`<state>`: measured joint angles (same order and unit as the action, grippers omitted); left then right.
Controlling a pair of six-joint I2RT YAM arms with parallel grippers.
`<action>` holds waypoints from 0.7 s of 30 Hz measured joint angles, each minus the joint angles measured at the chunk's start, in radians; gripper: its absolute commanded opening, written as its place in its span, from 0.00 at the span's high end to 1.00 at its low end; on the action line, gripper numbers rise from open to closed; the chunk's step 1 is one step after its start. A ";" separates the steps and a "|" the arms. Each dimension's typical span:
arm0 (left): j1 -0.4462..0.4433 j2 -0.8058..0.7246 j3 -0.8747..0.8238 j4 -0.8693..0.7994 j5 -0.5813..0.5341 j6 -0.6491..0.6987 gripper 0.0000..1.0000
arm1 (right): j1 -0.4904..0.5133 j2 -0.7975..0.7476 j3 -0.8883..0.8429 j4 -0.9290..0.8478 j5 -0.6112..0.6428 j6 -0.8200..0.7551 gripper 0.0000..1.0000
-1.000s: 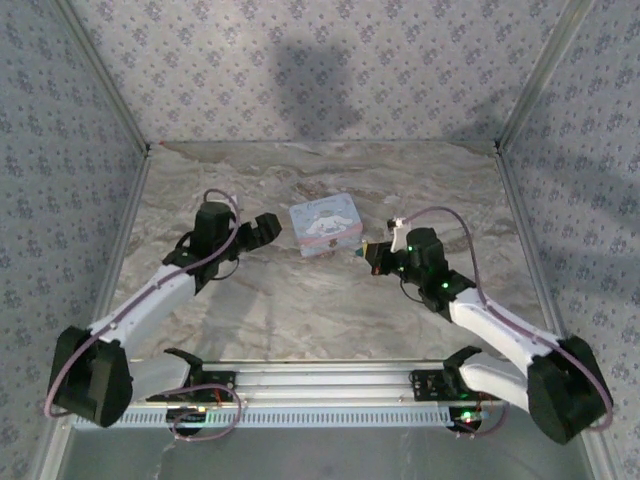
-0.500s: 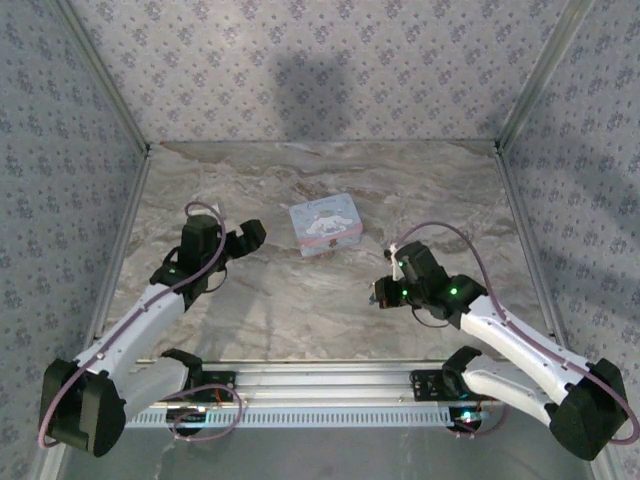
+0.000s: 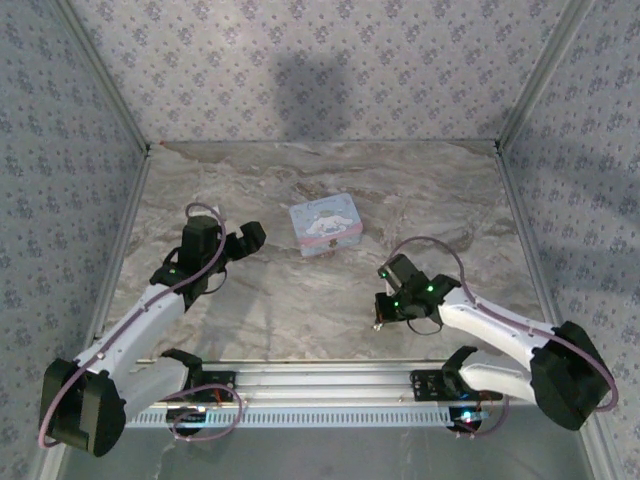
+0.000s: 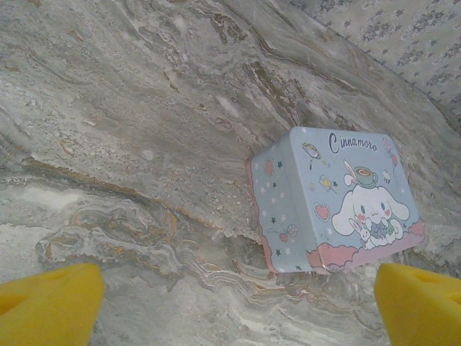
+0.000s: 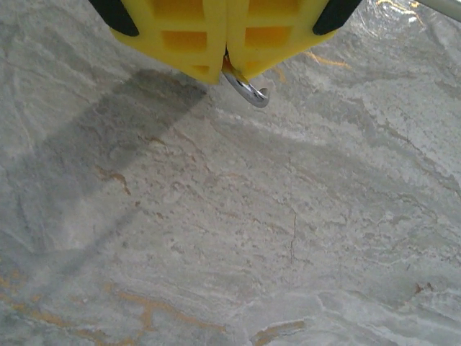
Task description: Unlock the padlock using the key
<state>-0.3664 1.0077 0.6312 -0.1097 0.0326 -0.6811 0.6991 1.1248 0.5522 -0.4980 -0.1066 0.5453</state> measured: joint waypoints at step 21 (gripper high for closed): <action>0.000 0.000 0.000 -0.018 0.008 0.000 0.03 | -0.027 0.040 -0.012 0.080 0.000 -0.013 0.79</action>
<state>-0.3664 1.0077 0.6315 -0.1276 0.0402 -0.6811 0.6720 1.1648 0.5404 -0.4183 -0.1070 0.5320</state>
